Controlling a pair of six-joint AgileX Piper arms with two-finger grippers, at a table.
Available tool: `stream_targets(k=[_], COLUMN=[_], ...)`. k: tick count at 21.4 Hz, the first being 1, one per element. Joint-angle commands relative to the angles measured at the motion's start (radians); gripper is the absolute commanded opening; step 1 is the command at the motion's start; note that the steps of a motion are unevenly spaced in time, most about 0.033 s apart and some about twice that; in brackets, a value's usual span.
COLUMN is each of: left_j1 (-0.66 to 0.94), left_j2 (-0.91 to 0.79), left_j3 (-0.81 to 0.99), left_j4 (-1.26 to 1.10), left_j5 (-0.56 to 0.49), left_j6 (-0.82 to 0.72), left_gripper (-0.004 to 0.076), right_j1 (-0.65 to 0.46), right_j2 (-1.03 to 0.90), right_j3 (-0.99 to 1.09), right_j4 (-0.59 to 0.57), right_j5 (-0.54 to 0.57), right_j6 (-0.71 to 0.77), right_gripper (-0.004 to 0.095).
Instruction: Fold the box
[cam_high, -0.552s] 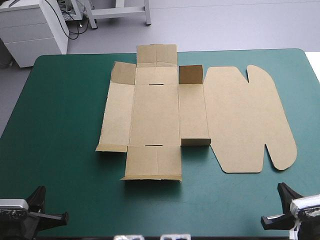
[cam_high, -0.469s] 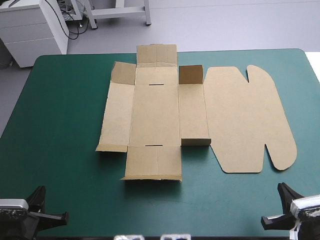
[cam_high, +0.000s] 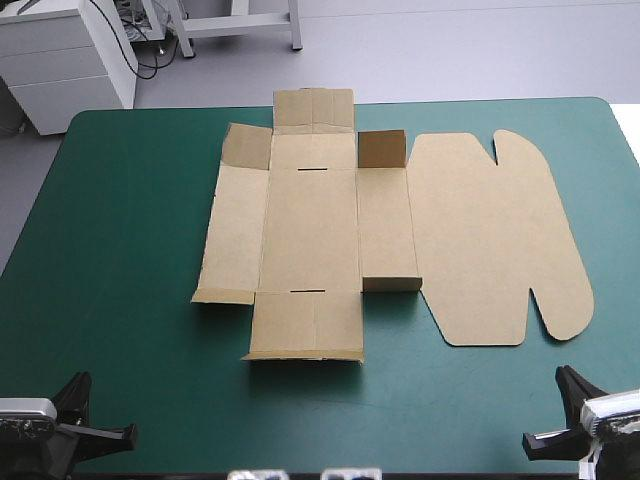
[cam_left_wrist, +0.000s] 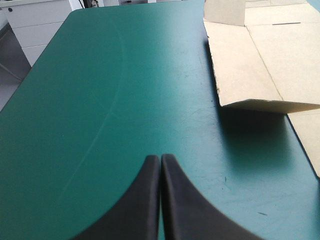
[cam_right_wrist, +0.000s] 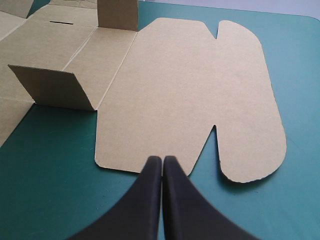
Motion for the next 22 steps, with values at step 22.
stream_targets(k=[22], left_j1=[-0.003], left_j2=[0.292], left_j3=[-0.113], left_j4=[-0.194], left_j5=[-0.121], left_j6=[0.052], left_gripper=[-0.0008], right_j1=[0.003], right_j2=[0.025], right_j3=[-0.031], right_j4=[0.001], right_j5=[-0.075], right_j6=[-0.009], right_gripper=[0.0000])
